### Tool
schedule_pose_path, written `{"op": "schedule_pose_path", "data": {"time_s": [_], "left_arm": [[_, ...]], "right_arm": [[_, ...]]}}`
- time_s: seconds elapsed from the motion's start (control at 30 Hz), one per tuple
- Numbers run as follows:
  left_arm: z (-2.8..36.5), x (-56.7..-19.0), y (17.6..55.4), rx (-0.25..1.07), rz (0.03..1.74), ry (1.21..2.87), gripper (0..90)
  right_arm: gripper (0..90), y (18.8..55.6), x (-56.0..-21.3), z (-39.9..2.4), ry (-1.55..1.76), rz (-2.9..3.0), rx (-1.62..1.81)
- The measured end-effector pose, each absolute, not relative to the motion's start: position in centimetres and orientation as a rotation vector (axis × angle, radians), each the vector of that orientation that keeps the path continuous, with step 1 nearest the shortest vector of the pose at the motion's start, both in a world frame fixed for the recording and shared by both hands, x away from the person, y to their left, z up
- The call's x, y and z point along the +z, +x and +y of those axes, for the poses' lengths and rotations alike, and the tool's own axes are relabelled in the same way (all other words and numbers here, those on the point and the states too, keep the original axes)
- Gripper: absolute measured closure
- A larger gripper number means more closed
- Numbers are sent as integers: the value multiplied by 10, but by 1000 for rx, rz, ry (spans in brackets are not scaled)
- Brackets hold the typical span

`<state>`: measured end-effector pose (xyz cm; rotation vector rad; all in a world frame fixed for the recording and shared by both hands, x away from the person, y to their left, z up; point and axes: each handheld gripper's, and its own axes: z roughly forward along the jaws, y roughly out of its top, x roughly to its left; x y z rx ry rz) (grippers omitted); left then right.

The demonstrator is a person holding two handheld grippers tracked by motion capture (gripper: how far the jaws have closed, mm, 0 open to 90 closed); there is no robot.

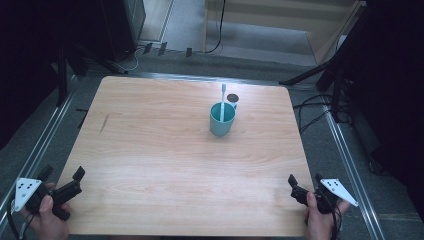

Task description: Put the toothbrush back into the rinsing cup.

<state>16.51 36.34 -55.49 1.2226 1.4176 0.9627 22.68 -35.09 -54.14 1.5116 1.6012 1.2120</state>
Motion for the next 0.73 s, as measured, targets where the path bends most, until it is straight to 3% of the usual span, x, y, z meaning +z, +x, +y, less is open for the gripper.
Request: {"op": "schedule_pose_path", "data": {"time_s": [0.73], "left_arm": [[360, -554, 166, 984, 1408, 1261, 0]], "right_arm": [[0, 213, -545, -363, 1454, 1581, 1203]]}}
